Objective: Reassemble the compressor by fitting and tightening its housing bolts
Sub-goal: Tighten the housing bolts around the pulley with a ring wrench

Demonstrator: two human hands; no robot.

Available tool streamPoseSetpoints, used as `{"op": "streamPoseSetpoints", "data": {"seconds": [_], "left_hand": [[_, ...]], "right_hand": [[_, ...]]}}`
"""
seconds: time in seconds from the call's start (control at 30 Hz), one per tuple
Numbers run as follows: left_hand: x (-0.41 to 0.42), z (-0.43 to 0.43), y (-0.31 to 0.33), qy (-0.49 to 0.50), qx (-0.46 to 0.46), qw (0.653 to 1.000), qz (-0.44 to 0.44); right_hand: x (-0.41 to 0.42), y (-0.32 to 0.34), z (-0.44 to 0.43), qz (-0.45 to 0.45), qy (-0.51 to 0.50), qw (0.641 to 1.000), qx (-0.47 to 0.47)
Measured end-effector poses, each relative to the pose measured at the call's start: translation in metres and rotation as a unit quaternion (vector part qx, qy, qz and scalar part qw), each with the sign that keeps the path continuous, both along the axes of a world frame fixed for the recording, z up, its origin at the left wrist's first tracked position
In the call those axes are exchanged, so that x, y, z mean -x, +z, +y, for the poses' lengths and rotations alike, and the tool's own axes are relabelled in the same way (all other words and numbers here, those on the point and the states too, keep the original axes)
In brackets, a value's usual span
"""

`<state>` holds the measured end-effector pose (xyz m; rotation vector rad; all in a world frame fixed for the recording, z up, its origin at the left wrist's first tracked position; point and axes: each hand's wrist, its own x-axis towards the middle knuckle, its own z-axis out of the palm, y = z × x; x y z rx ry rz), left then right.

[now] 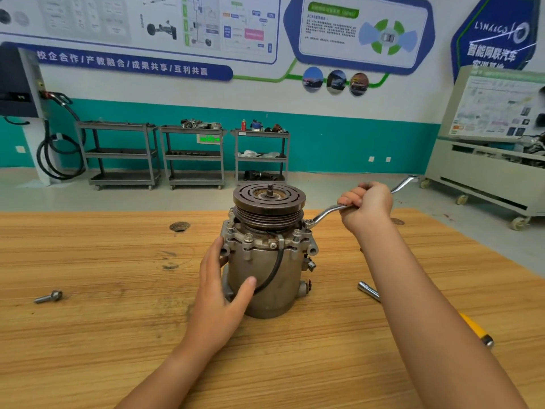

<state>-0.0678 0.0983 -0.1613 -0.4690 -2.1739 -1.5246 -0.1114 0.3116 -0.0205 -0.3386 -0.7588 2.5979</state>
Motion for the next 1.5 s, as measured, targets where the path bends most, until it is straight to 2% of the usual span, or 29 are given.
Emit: {"op": "streamPoseSetpoints", "data": {"seconds": [0.13, 0.27, 0.37, 0.5, 0.6, 0.63, 0.83, 0.93, 1.0, 1.03, 1.07, 1.1, 1.13, 1.17, 1.2, 1.23, 1.3, 1.43, 1.5], "left_hand": [[-0.001, 0.004, 0.0, 0.009, -0.008, 1.0, 0.008], [-0.001, 0.005, -0.001, 0.007, -0.014, 1.0, 0.013], [-0.002, 0.005, -0.001, 0.006, -0.015, 1.0, 0.016], [-0.003, 0.005, -0.002, 0.007, -0.015, 1.0, 0.019], [-0.004, 0.005, -0.001, 0.006, -0.014, 1.0, 0.023], [-0.005, 0.005, -0.001, 0.006, -0.012, 1.0, 0.022], [-0.001, 0.004, -0.003, 0.022, 0.008, 0.999, 0.025], [0.003, 0.005, 0.0, 0.006, 0.008, 1.0, 0.026], [0.003, 0.005, -0.001, 0.009, 0.001, 1.0, 0.028], [0.004, 0.005, -0.002, 0.012, 0.006, 0.999, 0.033], [0.004, 0.005, -0.005, 0.014, 0.011, 0.999, 0.033], [0.004, 0.004, -0.007, 0.016, 0.01, 0.999, 0.026], [0.004, 0.004, -0.009, 0.017, 0.003, 1.0, 0.017], [0.003, 0.003, -0.01, 0.014, -0.006, 1.0, 0.009], [0.003, 0.003, -0.01, 0.011, -0.011, 1.0, 0.004], [0.003, 0.003, -0.01, 0.007, -0.011, 1.0, 0.001], [0.002, 0.003, -0.011, -0.001, -0.011, 1.0, -0.003], [0.002, 0.003, -0.009, 0.001, -0.018, 1.0, -0.007], [0.002, 0.003, -0.01, 0.004, -0.018, 1.0, -0.006]], "right_hand": [[-0.017, -0.006, -0.008, 0.03, -0.12, 0.992, -0.025], [-0.043, -0.023, -0.027, 0.08, -0.243, 0.963, -0.084], [-0.062, -0.04, -0.047, 0.132, -0.29, 0.929, -0.186], [-0.077, -0.061, -0.074, 0.181, -0.313, 0.855, -0.372], [-0.079, -0.073, -0.093, 0.222, -0.344, 0.755, -0.512], [-0.078, -0.075, -0.098, 0.223, -0.351, 0.734, -0.536], [-0.07, -0.078, -0.126, 0.191, -0.342, 0.665, -0.636], [-0.061, -0.08, -0.144, 0.116, -0.351, 0.608, -0.703], [-0.058, -0.077, -0.15, 0.094, -0.37, 0.585, -0.715], [-0.059, -0.074, -0.15, 0.113, -0.381, 0.588, -0.705], [-0.063, -0.067, -0.148, 0.149, -0.387, 0.613, -0.673], [-0.07, -0.056, -0.144, 0.193, -0.386, 0.668, -0.606], [-0.076, -0.04, -0.136, 0.23, -0.381, 0.742, -0.502], [-0.082, -0.023, -0.122, 0.266, -0.366, 0.811, -0.37], [-0.088, -0.004, -0.105, 0.299, -0.343, 0.856, -0.243], [-0.093, 0.013, -0.085, 0.329, -0.308, 0.88, -0.149], [-0.095, 0.04, -0.048, 0.334, -0.242, 0.909, -0.061], [-0.064, 0.046, -0.013, 0.193, -0.125, 0.973, -0.028], [-0.043, 0.036, -0.009, 0.106, -0.067, 0.991, -0.033]]}}
